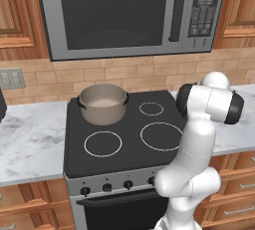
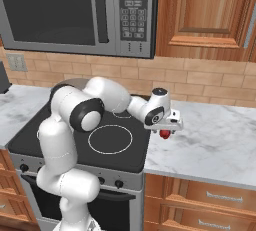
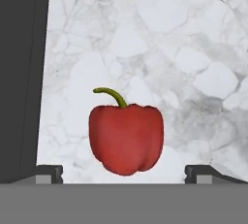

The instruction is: Turn on the burner for the pot on the stove. Wait thirty seconds for the pot to heat up. Then add the bell pepper to the pot.

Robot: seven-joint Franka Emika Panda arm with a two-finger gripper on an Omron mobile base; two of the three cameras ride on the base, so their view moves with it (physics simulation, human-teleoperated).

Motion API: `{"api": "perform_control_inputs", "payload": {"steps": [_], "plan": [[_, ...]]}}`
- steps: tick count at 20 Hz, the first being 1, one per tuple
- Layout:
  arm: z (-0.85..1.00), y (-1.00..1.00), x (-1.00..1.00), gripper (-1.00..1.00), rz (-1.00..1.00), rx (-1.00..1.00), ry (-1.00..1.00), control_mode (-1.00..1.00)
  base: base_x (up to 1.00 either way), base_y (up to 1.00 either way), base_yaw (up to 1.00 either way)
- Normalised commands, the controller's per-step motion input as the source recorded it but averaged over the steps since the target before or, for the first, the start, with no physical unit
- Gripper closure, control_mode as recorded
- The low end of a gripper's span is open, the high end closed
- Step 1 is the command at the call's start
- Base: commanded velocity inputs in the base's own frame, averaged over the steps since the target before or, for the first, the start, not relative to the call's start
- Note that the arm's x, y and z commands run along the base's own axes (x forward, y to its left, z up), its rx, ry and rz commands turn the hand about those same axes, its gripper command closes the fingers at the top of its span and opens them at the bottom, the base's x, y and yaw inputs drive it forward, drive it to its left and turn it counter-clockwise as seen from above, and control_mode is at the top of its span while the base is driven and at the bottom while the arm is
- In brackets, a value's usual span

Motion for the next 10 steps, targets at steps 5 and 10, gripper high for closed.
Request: {"api": "perform_control_inputs", "payload": {"steps": [5, 10], "plan": [[-0.03, 0.0, 0.19, -1.0, 0.0, 0.0, 0.0, -1.0, 0.0, 0.0, 0.0], [0.0, -0.02, 0.17, -1.0, 0.0, 0.0, 0.0, -1.0, 0.0, 0.0, 0.0]]}}
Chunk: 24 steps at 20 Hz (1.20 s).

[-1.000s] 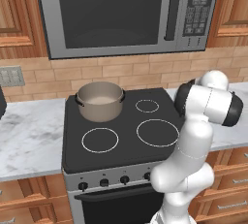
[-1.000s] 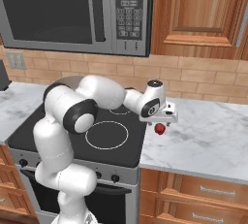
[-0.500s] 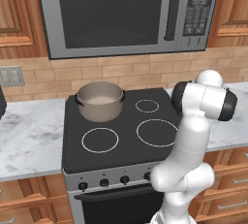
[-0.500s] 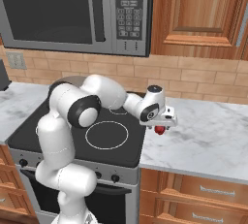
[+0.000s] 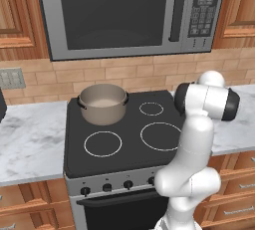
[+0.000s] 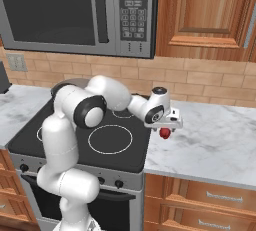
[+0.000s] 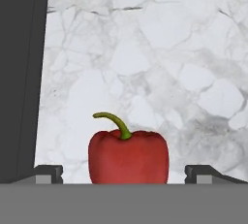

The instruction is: Turn on the burner for the pot on the stove. Wait thirty seconds for the pot to heat up. Then add the bell pepper to the pot.

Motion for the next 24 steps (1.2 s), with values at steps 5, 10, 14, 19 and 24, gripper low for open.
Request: {"api": "perform_control_inputs", "payload": {"steps": [5, 10, 14, 19, 24], "plan": [[0.0, -0.05, 0.04, -1.0, 0.0, 0.0, 0.0, -1.0, 0.0, 0.0, 0.0], [-0.07, 0.0, 0.01, -1.0, 0.0, 0.0, 0.0, -1.0, 0.0, 0.0, 0.0], [-0.16, 0.0, 0.0, -1.0, 0.0, 0.0, 0.0, -1.0, 0.0, 0.0, 0.0], [-0.15, 0.0, 0.01, -1.0, 0.0, 0.0, 0.0, -1.0, 0.0, 0.0, 0.0], [-0.08, 0.0, 0.01, 1.0, 0.0, 0.0, 0.0, -1.0, 0.0, 0.0, 0.0]]}}
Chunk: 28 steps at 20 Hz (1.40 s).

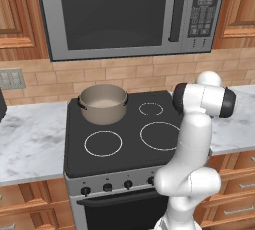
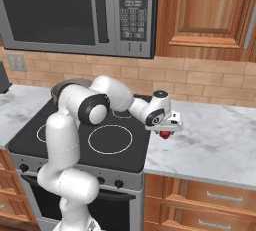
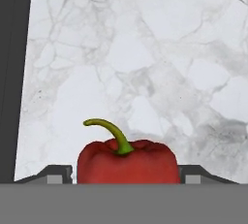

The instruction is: Turn on the burner for the pot on the stove. Wait thirty seconds for the pot to heat up. Then add the bell pepper to the pot.

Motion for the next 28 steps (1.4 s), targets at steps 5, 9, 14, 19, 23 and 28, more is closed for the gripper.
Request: {"api": "perform_control_inputs", "payload": {"steps": [5, 9, 14, 19, 23, 28], "plan": [[-0.08, 0.0, 0.01, 1.0, 0.0, 0.0, 0.0, -1.0, 0.0, 0.0, 0.0], [0.0, 0.0, 0.0, 1.0, 0.01, 0.0, 0.0, -1.0, 0.0, 0.0, 0.0], [0.0, 0.0, 0.0, 1.0, -0.01, 0.0, 0.0, -1.0, 0.0, 0.0, 0.0], [0.29, 0.0, -0.25, 1.0, -0.04, 0.02, 0.05, -1.0, 0.0, 0.0, 0.0], [0.48, 0.0, -0.35, 1.0, -0.06, 0.07, 0.09, -1.0, 0.0, 0.0, 0.0], [0.34, 0.0, -0.64, 1.0, -0.02, 0.06, 0.04, -1.0, 0.0, 0.0, 0.0]]}}
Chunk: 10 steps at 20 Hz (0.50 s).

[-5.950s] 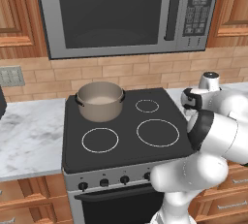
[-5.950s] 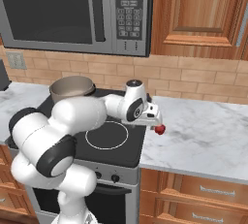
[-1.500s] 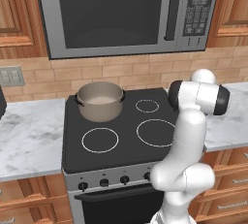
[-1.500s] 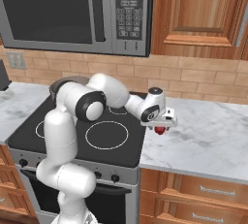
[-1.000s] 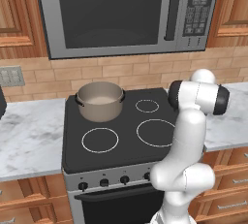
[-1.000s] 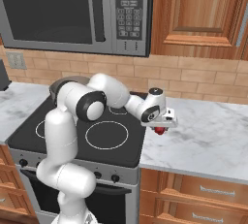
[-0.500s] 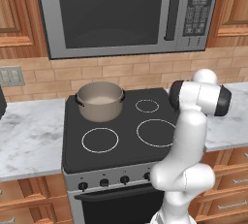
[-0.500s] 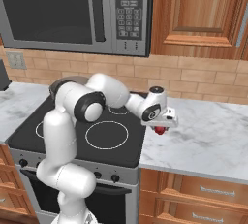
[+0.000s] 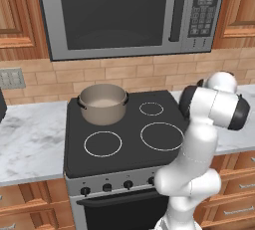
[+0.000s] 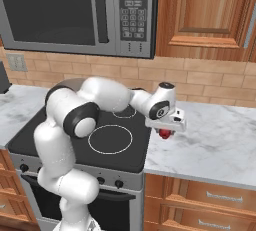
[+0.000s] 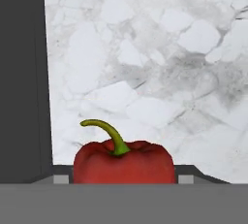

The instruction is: Turn on the burner for the pot on the stove. Wait thirty seconds for the pot to heat up. Then add the bell pepper to the pot.

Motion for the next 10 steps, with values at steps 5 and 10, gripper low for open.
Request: {"api": "perform_control_inputs", "payload": {"steps": [5, 10], "plan": [[0.39, 0.0, -0.83, 1.0, 0.0, 0.0, 0.01, -1.0, 0.0, 0.0, 0.0], [0.45, 0.04, -0.83, 1.0, 0.0, 0.0, -0.07, -1.0, 0.0, 0.0, 0.0]]}}
